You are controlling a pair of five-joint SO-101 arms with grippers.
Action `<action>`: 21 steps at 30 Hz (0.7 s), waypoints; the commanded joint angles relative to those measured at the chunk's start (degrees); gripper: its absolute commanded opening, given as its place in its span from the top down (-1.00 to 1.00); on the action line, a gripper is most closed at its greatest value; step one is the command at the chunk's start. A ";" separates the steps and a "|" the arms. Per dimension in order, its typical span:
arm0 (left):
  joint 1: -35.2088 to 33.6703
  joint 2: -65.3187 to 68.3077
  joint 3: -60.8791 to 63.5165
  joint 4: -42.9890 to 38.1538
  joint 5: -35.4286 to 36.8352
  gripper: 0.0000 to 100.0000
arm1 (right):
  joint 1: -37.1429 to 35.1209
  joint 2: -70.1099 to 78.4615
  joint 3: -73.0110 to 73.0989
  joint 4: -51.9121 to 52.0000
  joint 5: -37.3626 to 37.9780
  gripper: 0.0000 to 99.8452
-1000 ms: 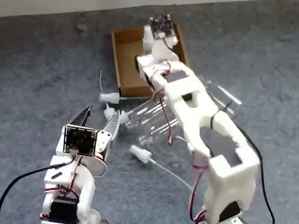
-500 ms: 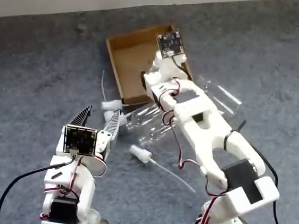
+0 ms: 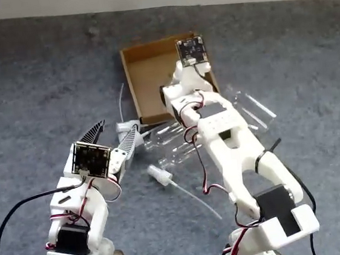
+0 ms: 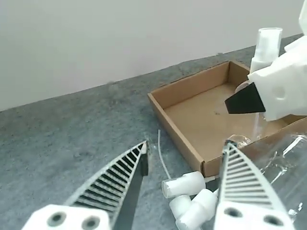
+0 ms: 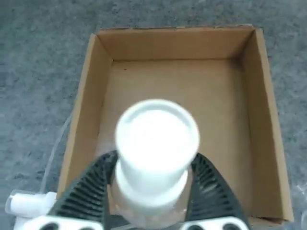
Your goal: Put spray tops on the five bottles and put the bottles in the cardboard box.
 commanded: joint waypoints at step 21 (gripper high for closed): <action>-11.12 0.22 -1.54 -4.57 -0.18 0.62 | -3.47 43.03 -63.87 5.14 4.84 0.99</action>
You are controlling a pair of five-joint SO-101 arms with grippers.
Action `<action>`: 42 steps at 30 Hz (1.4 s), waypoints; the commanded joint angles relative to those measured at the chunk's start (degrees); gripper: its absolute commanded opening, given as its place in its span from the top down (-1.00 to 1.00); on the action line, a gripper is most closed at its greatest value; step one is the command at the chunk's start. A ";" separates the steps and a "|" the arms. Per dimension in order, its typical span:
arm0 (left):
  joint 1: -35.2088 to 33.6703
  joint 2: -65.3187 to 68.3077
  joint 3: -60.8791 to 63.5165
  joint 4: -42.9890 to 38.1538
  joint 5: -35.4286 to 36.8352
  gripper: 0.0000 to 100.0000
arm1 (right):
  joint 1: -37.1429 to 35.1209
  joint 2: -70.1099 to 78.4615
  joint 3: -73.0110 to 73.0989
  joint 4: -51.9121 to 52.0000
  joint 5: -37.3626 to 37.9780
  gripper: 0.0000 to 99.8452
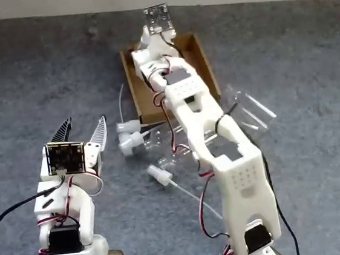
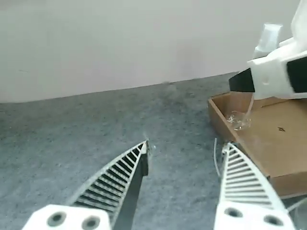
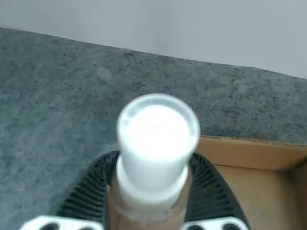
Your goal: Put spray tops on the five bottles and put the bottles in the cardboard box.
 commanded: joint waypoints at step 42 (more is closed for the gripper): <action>2.95 0.13 -1.54 -1.23 -0.35 0.62 | -2.51 17.89 -42.15 25.71 10.46 0.70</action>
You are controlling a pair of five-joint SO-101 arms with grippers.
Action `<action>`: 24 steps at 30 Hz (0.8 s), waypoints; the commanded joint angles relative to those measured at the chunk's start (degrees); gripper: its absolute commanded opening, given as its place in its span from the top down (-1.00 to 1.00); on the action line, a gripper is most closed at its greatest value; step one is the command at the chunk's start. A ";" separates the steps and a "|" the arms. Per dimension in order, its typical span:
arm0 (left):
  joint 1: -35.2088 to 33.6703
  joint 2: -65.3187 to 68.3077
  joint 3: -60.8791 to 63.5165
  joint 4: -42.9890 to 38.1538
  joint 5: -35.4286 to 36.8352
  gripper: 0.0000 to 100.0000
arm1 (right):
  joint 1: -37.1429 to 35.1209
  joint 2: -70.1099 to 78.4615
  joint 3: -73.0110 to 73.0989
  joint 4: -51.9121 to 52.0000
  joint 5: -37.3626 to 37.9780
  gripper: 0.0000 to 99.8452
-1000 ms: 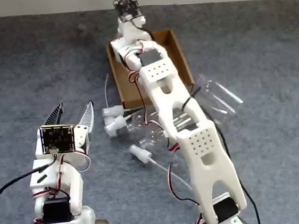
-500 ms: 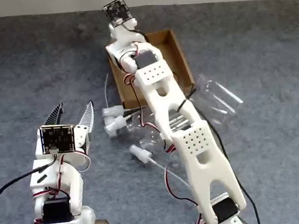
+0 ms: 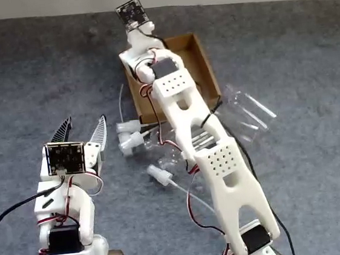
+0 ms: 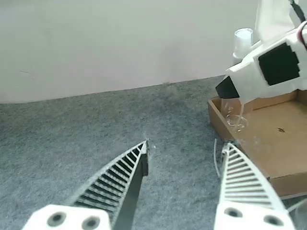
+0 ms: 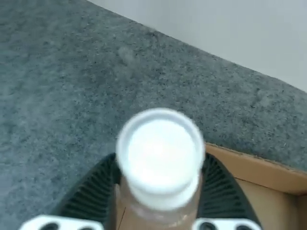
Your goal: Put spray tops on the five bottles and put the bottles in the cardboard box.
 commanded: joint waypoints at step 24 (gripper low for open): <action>3.03 0.13 -1.54 -1.05 -0.44 0.62 | -0.22 -1.01 -10.33 0.66 0.44 0.58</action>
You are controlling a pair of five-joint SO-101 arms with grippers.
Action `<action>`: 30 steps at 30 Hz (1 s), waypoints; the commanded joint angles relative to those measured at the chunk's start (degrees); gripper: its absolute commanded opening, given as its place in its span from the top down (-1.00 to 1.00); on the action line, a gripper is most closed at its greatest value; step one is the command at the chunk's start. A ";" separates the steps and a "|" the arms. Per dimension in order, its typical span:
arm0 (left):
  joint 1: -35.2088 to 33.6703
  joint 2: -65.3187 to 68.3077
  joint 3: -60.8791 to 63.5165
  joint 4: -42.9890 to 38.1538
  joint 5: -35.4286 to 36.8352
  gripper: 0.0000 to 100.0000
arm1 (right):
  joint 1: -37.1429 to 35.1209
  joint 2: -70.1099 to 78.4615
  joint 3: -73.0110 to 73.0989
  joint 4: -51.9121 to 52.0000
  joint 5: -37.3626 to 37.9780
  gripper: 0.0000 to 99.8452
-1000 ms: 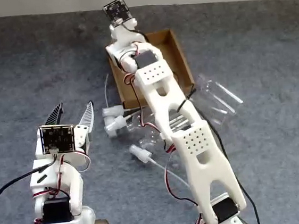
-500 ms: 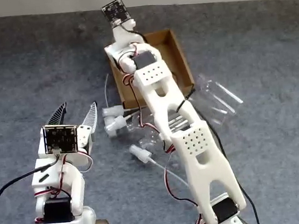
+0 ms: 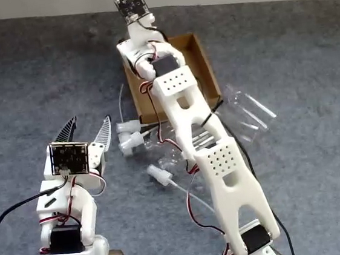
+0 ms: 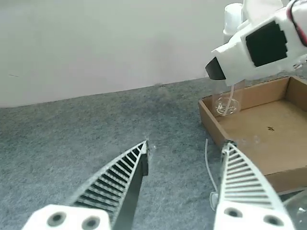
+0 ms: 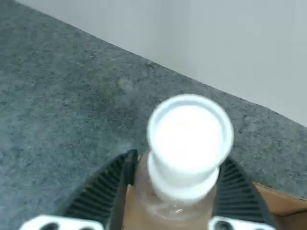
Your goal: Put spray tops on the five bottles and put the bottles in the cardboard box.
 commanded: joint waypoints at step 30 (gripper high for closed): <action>1.01 0.13 -1.54 -1.05 -0.44 0.62 | -0.22 -1.89 -6.73 5.85 0.35 0.57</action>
